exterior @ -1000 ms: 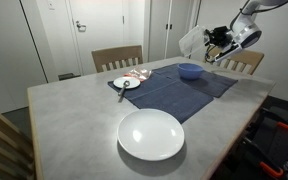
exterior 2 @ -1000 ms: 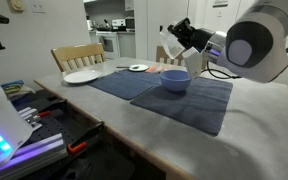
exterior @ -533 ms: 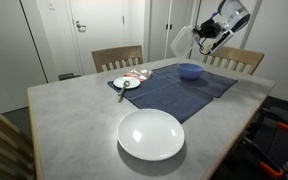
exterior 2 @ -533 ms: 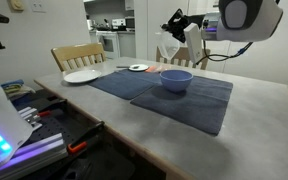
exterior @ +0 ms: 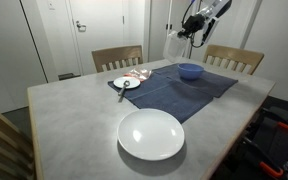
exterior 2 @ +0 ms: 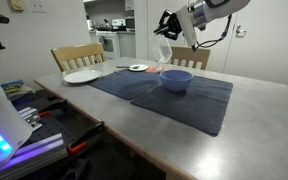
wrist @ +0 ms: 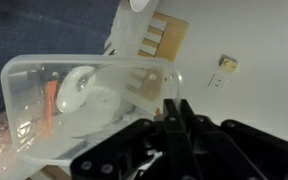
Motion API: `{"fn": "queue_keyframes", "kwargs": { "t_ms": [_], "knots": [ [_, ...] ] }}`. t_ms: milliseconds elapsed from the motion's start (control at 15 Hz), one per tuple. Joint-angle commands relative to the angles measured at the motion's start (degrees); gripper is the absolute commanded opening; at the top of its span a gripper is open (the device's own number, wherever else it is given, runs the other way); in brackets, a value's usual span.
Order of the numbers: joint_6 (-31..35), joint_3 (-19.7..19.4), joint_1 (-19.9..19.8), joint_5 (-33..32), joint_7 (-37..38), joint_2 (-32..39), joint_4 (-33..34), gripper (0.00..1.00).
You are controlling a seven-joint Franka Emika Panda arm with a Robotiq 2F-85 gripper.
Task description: Empty the lunchbox into the bowl
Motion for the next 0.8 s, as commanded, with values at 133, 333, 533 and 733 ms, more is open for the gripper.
{"fn": "queue_keyframes", "kwargs": {
  "t_ms": [133, 333, 533, 733],
  "knots": [
    [8.62, 3.97, 5.24, -11.7, 12.85, -0.67, 1.96, 0.02],
    [13.55, 5.84, 7.41, -19.19, 19.34, -1.04, 1.22, 0.02],
    [18.92, 7.48, 9.04, -27.06, 25.88, -2.09, -0.83, 0.02],
    [25.1, 9.28, 10.28, -34.75, 33.01, -2.7, -3.69, 0.02]
  ]
}}
